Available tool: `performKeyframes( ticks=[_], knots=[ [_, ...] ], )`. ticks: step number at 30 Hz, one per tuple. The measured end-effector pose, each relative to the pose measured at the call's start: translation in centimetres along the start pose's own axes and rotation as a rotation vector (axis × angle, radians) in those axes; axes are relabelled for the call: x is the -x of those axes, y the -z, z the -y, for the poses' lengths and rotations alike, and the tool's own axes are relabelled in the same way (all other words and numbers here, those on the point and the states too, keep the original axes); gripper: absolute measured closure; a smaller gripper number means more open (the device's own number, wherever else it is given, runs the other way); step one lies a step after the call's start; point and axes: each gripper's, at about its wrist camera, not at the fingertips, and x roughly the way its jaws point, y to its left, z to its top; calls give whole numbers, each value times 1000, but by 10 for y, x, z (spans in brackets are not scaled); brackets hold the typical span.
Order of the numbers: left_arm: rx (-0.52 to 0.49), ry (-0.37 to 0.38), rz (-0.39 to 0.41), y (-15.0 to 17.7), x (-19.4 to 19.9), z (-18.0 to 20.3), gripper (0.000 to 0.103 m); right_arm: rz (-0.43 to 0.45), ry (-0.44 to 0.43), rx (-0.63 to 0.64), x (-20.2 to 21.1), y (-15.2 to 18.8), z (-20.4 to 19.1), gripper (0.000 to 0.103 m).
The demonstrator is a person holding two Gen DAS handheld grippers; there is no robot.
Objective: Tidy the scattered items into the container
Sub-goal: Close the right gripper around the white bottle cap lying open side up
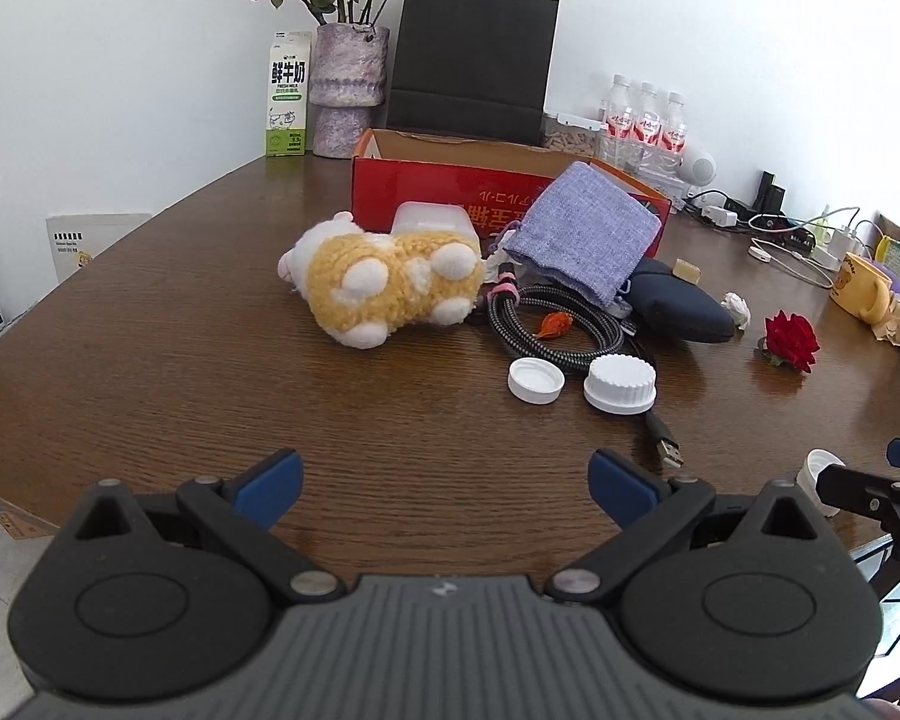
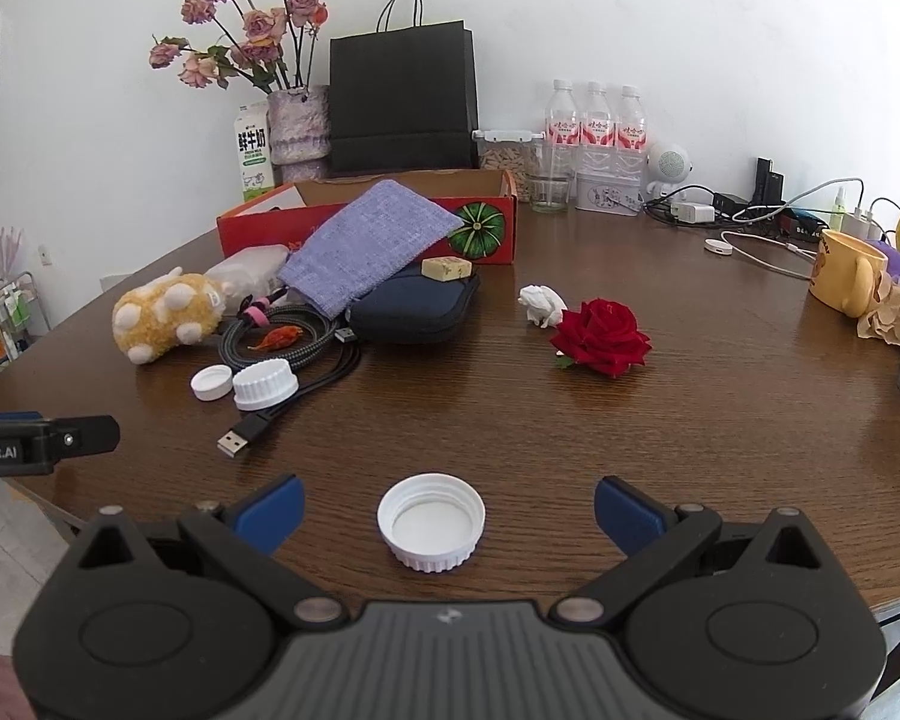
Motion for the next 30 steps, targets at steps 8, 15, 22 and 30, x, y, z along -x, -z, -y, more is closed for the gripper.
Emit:
performKeyframes(
  ticks=[8,15,22,30],
  knots=[
    [-34,16,-21,-2,-13,11,0,-21,-37,-8,-9,3,5,48],
    [-41,22,-15,-12,-23,18,0,9,-91,-29,-13,0,15,64],
    [-72,68,0,-26,-34,36,0,28,-106,-11,-23,-11,18,64],
    [-94,100,4,-38,-50,57,12,34,-123,27,-36,-24,20,64]
  ],
)
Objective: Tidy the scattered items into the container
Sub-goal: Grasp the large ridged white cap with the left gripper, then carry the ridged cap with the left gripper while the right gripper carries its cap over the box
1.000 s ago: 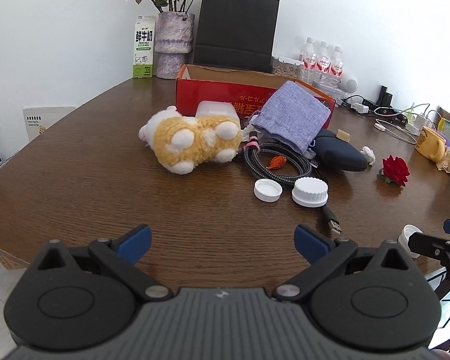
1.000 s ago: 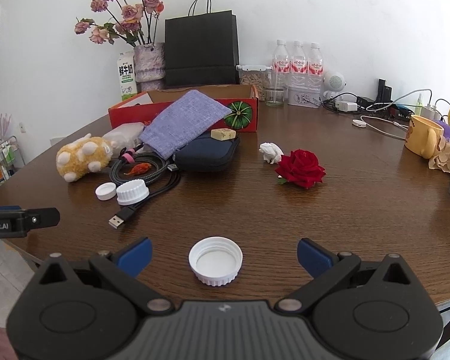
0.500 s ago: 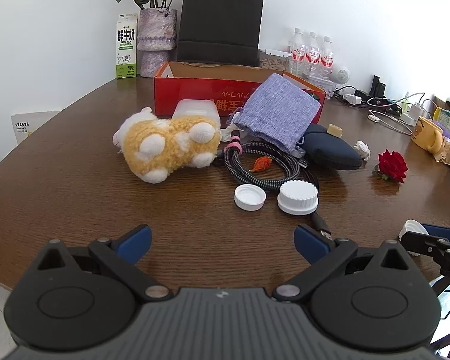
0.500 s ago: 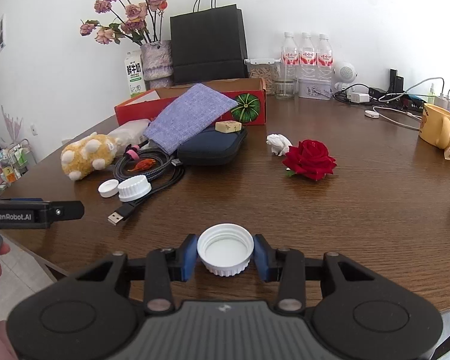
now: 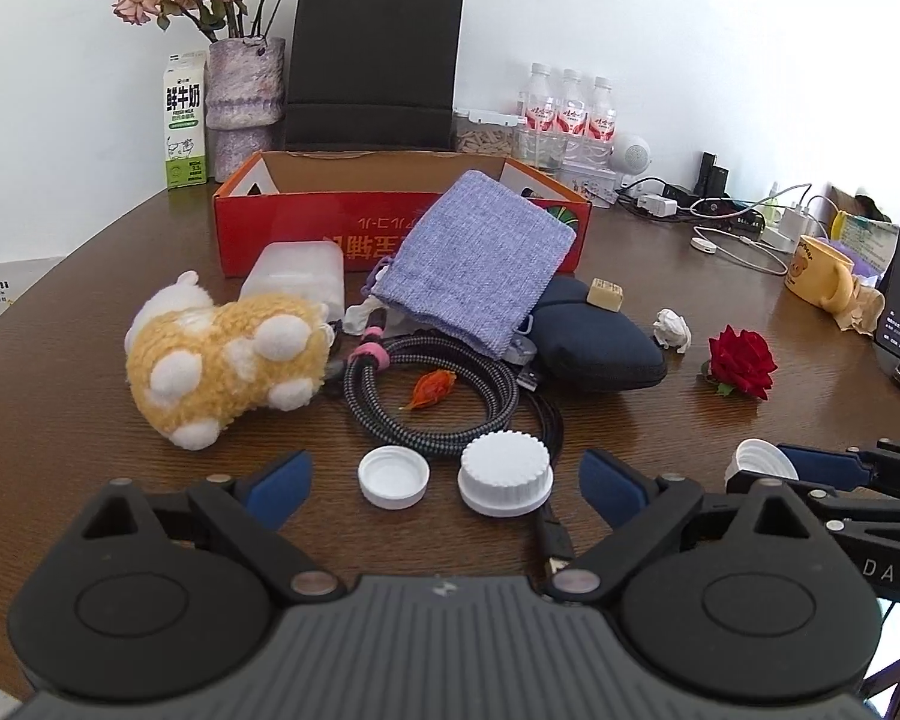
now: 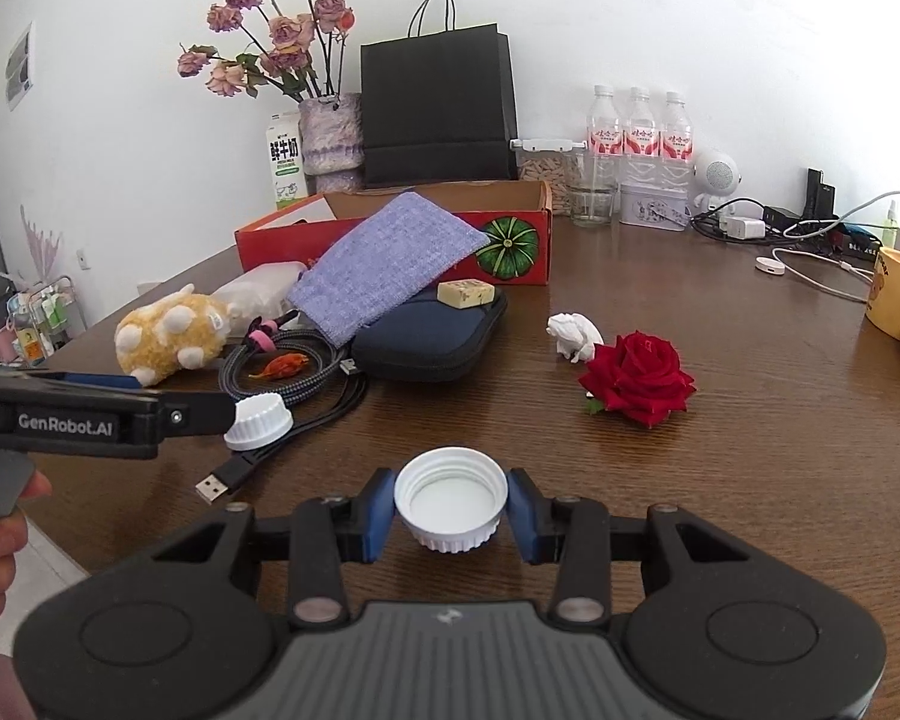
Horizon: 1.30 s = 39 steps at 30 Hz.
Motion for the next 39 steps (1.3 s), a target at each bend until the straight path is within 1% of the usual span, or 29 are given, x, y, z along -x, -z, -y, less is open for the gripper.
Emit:
performKeyframes(
  ticks=[1,3,5,10,11,13,14,15,16,21,26,32,39],
  knots=[
    [-5,1,-1,-2,-2,2,15,1,-3,5,-2,-3,0,64],
    [-13,5,-4,-4,-5,6,32,-2,-6,12,-5,-7,2,64],
    [-20,9,-13,-5,-8,10,38,-5,-15,19,-8,-10,4,64],
    [-28,-4,-31,-7,-13,18,39,-16,-43,45,-16,-18,7,64],
    [-30,-5,-33,-7,-14,20,41,-17,-46,51,-18,-20,8,64],
    [-30,-6,-45,-7,-17,22,47,-18,-58,59,-21,-22,7,64],
    [-23,-4,-57,-8,-20,23,53,-20,-63,63,-23,-23,7,64],
    [-15,-1,-68,-7,-22,23,61,-21,-69,66,-24,-25,7,64],
    [-8,4,-78,-7,-24,23,65,-21,-73,70,-26,-26,7,64],
    [15,-2,-85,-8,-27,22,65,-15,-95,78,-30,-32,7,64],
    [28,5,-71,-10,-22,20,66,-8,-113,82,-30,-37,4,64],
    [35,5,-30,-18,-12,13,66,9,-119,95,-28,-47,-5,64],
    [35,22,18,-36,-5,1,66,56,-102,92,-25,-69,-15,64]
  ],
)
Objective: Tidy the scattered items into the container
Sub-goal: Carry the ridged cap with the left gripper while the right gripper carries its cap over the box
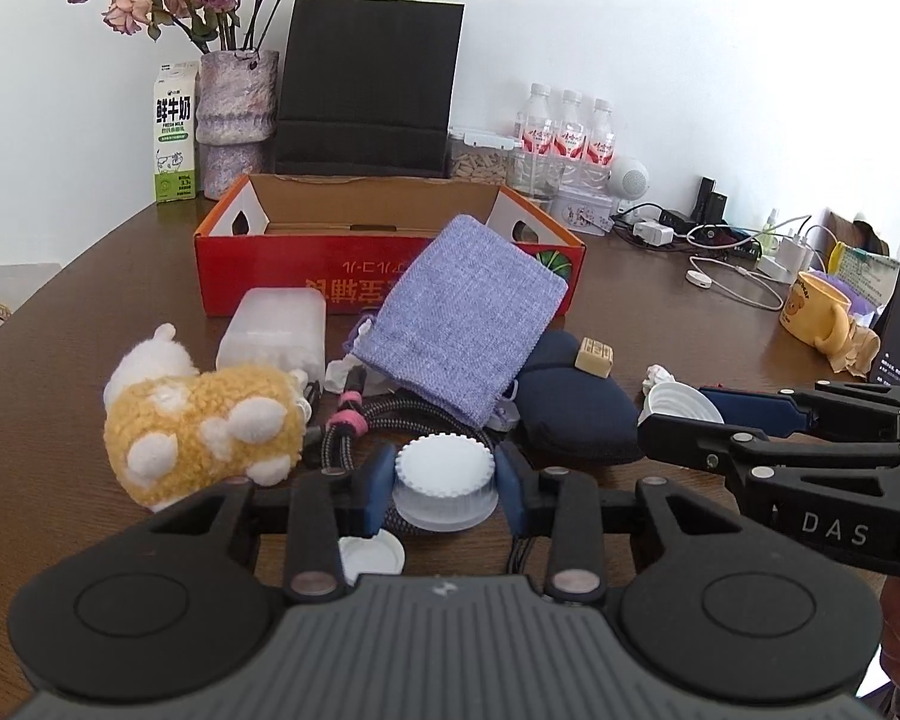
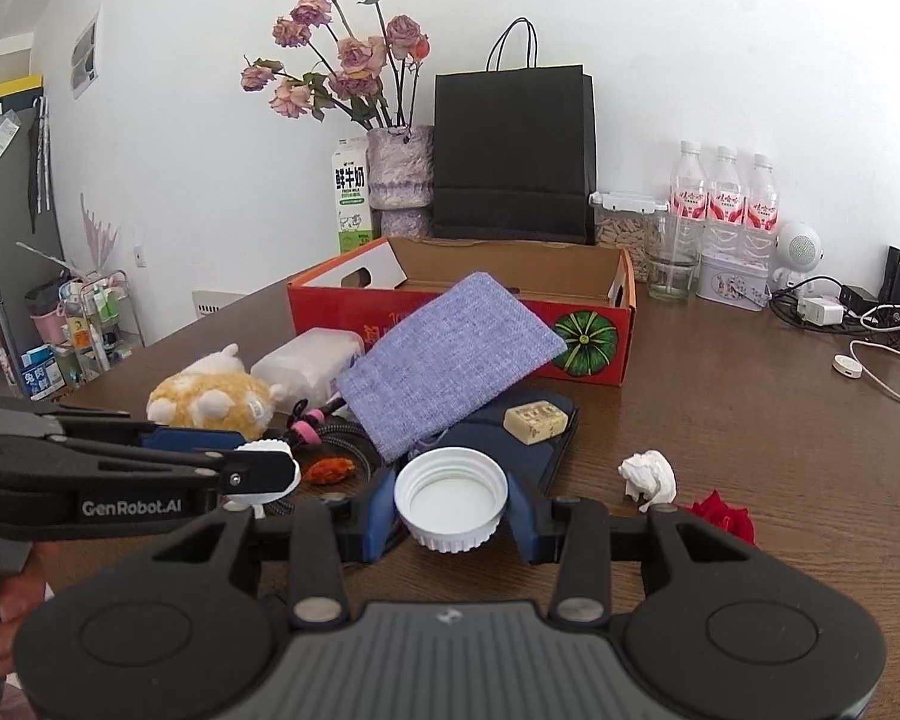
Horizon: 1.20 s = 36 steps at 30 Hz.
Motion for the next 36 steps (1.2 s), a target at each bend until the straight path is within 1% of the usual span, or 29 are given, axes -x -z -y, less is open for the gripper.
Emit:
performKeyframes(
  ticks=[7,11,16,20,23,25,29,32,36],
  knots=[
    [5,30,58,-32,-5,-19,66,43,49,-8,-12,-33,3,64],
    [-17,32,91,-57,-13,-29,66,75,66,-5,-25,-56,6,64],
    [-20,54,106,-94,-29,-42,66,110,73,16,-47,-90,10,64],
    [-11,49,121,-124,-47,-55,66,134,70,36,-66,-117,11,64],
    [17,40,124,-145,-65,-68,66,137,69,43,-82,-138,14,64],
    [35,16,128,-157,-78,-75,66,136,74,55,-96,-151,16,64],
    [56,-12,114,-181,-106,-88,66,112,75,55,-127,-174,24,64],
    [63,-22,83,-199,-129,-96,66,63,75,53,-157,-187,31,64],
    [62,-35,35,-215,-158,-106,66,-20,78,65,-198,-195,39,64]
  ],
)
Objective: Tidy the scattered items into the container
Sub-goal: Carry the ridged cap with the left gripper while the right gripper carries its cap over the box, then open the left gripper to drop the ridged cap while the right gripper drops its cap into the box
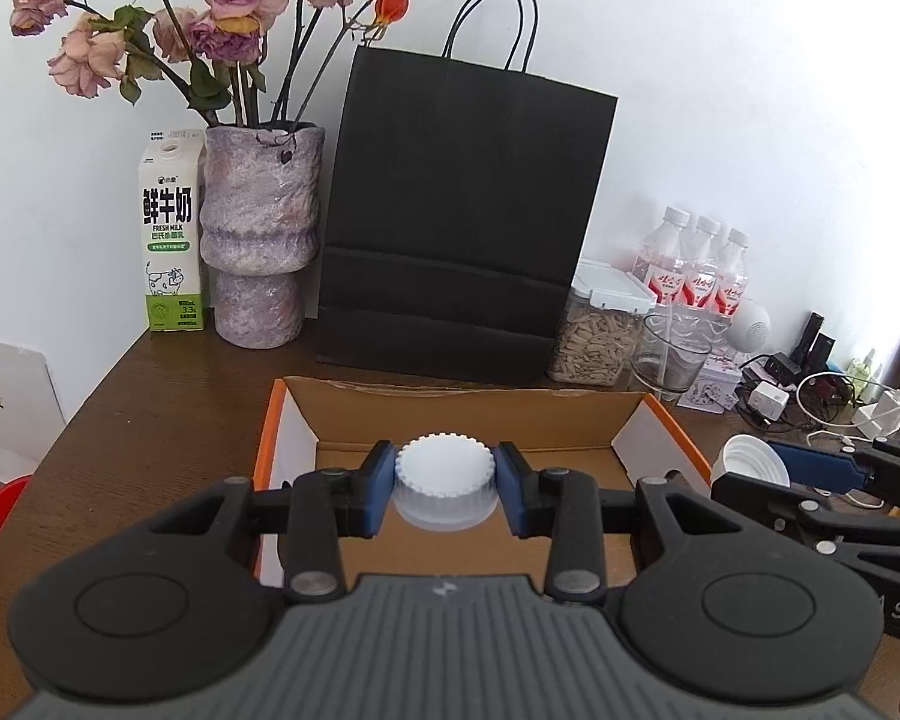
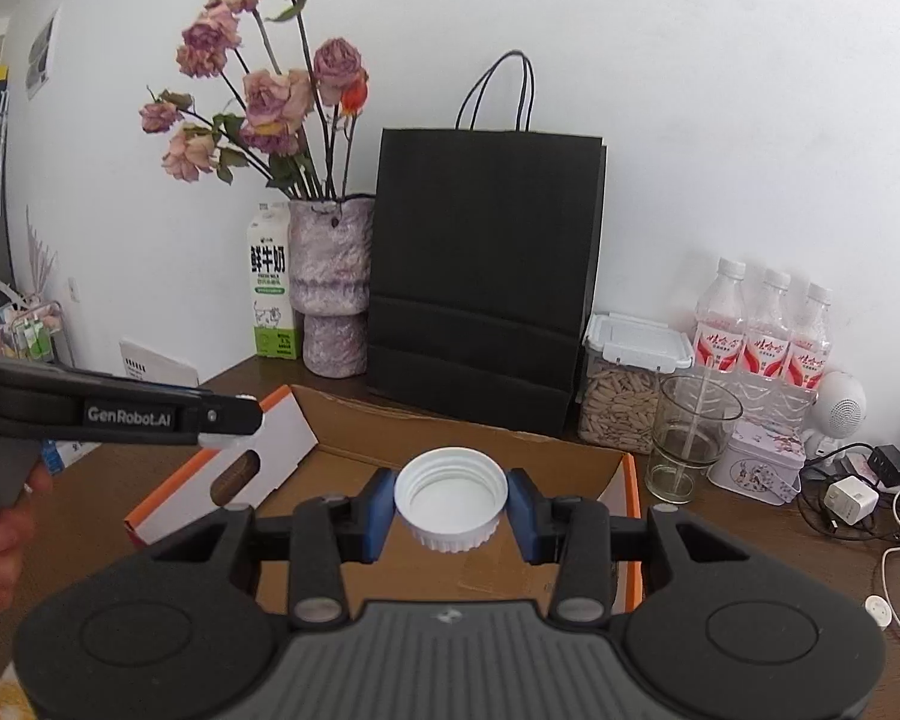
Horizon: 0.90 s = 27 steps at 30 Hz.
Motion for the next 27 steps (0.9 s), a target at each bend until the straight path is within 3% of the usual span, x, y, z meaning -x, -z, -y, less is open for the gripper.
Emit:
performKeyframes(
  ticks=[4,12,18,24,26,27],
  knots=[
    [-29,-9,-78,-2,-33,-1,66,-106,-2,-17,-44,4,8,64],
    [-44,0,-262,27,-90,-4,66,-269,-10,-46,-99,32,22,64],
    [-55,-9,-329,39,-106,-6,66,-347,-33,-28,-115,48,20,64],
    [-64,-10,-353,43,-110,-6,66,-356,-36,-28,-118,51,18,64],
    [-67,-15,-344,42,-108,-5,66,-355,-40,-27,-117,49,18,55],
    [-71,-20,-334,41,-106,-5,62,-349,-37,-26,-116,48,17,42]
  ],
)
